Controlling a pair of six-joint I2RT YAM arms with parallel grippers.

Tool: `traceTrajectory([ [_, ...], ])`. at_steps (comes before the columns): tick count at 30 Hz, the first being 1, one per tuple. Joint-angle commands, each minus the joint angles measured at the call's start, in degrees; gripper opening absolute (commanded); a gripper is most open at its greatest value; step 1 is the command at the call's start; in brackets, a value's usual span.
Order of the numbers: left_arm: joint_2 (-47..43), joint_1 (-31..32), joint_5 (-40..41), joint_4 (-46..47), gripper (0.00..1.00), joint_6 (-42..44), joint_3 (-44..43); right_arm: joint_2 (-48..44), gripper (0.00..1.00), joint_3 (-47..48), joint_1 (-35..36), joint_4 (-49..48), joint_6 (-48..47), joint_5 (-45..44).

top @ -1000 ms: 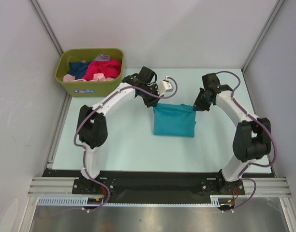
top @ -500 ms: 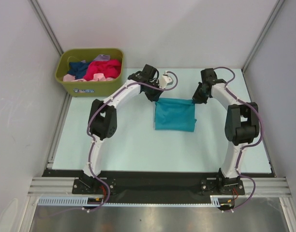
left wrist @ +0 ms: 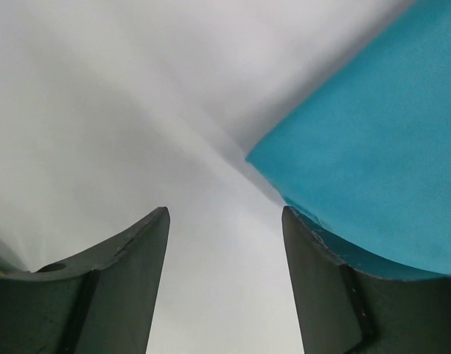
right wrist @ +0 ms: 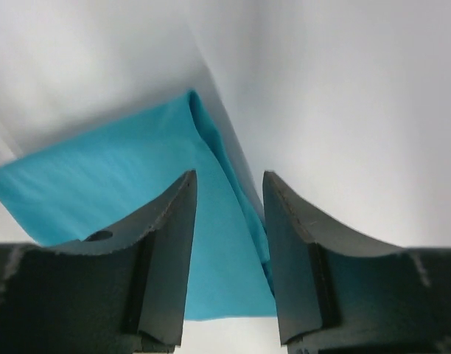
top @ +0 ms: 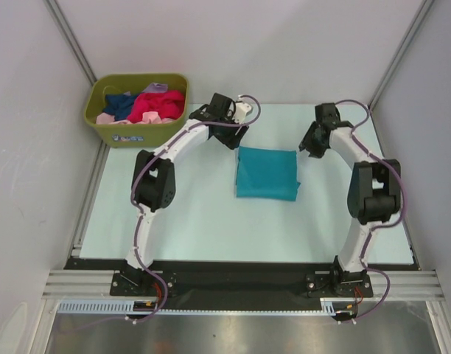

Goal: Fold and stack the t-shirts
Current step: Neatly place the folded tshirt to the corner

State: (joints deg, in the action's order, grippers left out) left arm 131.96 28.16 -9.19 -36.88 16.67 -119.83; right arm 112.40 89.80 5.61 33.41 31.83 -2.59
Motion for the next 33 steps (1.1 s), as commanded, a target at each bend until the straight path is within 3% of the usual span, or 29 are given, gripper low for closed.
traceTrajectory([
  [1,-8.03,-0.21,-3.54,2.95,0.68,-6.63,6.87,-11.38,0.46,-12.48,0.81,-0.27,0.33,2.05],
  [3,-9.61,-0.3,-7.83,4.97,0.67,-8.05,11.52,-14.21,0.63,-18.32,0.11,-5.68,1.47,10.12],
  [4,-9.97,-0.3,-9.16,5.85,0.67,-9.36,12.77,-15.79,0.99,-22.78,0.02,-7.55,2.43,12.5],
  [10,-7.6,-0.13,-10.15,7.27,0.7,-10.95,14.98,-15.46,0.99,-27.04,0.99,-13.1,3.67,14.81],
  [18,-8.21,-0.12,-8.39,5.86,0.7,-9.2,15.85,-9.22,0.8,-27.74,0.55,-17.76,3.94,17.97],
  [22,-9.44,-0.12,-7.86,5.42,0.7,-8.14,16.12,-7.81,0.61,-27.57,0.55,-18.9,4.11,19.81],
  [27,-11.46,-0.39,-7.77,4.89,0.7,-6.91,16.29,-6.41,0.46,-26.43,-0.07,-19.43,3.5,20.17],
  [29,-12.25,-0.74,-7.77,4.89,0.7,-6.74,16.73,-5.18,0.34,-25.12,-0.16,-19.08,3.06,20.52],
  [33,-14.62,-1.97,-7.77,4.89,0.7,-6.38,17.96,-4.38,0.25,-23.45,-0.68,-19.0,2.62,21.05],
])
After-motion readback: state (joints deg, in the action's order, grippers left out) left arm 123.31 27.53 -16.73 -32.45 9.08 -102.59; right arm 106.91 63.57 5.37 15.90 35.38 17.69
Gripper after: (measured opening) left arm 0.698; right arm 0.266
